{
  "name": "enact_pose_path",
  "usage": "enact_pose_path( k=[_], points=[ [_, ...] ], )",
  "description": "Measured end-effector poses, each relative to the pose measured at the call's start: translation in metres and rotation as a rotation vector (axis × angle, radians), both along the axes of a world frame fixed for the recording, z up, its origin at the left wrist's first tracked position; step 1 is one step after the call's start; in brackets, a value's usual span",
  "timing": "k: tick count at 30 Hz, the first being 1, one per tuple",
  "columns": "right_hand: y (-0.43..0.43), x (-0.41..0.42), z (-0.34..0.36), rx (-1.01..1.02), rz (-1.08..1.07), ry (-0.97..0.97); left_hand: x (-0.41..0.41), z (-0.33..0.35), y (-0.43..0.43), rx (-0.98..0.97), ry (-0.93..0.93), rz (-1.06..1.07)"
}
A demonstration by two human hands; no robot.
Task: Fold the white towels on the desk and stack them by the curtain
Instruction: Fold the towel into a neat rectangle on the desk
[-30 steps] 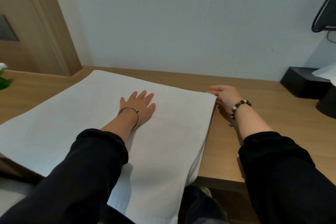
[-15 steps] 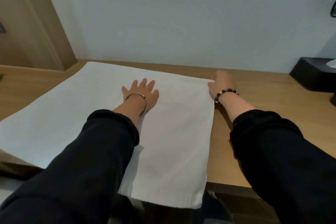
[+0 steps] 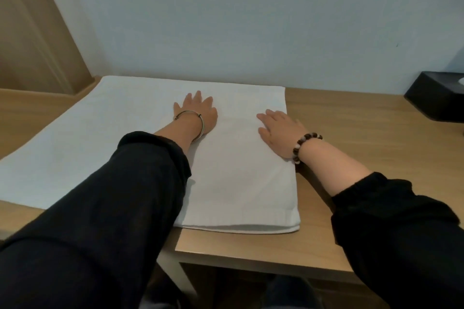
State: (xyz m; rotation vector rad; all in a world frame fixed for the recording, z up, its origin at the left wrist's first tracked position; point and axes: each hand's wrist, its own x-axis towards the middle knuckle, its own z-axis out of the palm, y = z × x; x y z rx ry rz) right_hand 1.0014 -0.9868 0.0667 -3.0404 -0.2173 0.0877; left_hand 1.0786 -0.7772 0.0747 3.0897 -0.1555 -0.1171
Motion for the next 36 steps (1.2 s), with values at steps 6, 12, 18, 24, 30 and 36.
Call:
enact_pose_path(
  k=[6, 12, 18, 24, 30, 36],
  points=[
    [0.007, 0.000, 0.009, -0.101, -0.062, 0.022, -0.064, -0.005, -0.002, 0.004, 0.117, -0.177],
    [0.025, -0.034, 0.018, -0.203, 0.004, 0.057, -0.101, -0.011, 0.010, 0.071, 0.027, -0.222],
    [0.014, -0.076, -0.003, -0.106, 0.037, 0.091, -0.105, -0.007, 0.008, 0.063, 0.030, -0.215],
    [0.012, -0.075, 0.001, -0.084, 0.022, 0.083, -0.145, -0.005, -0.007, 0.066, 0.050, -0.272],
    [0.018, -0.079, 0.017, -0.135, -0.040, 0.137, -0.185, -0.013, 0.034, 0.066, -0.008, -0.440],
    [0.068, -0.087, 0.012, -0.064, -0.081, 0.123, -0.183, -0.017, 0.039, 0.051, -0.036, -0.351]
  ],
)
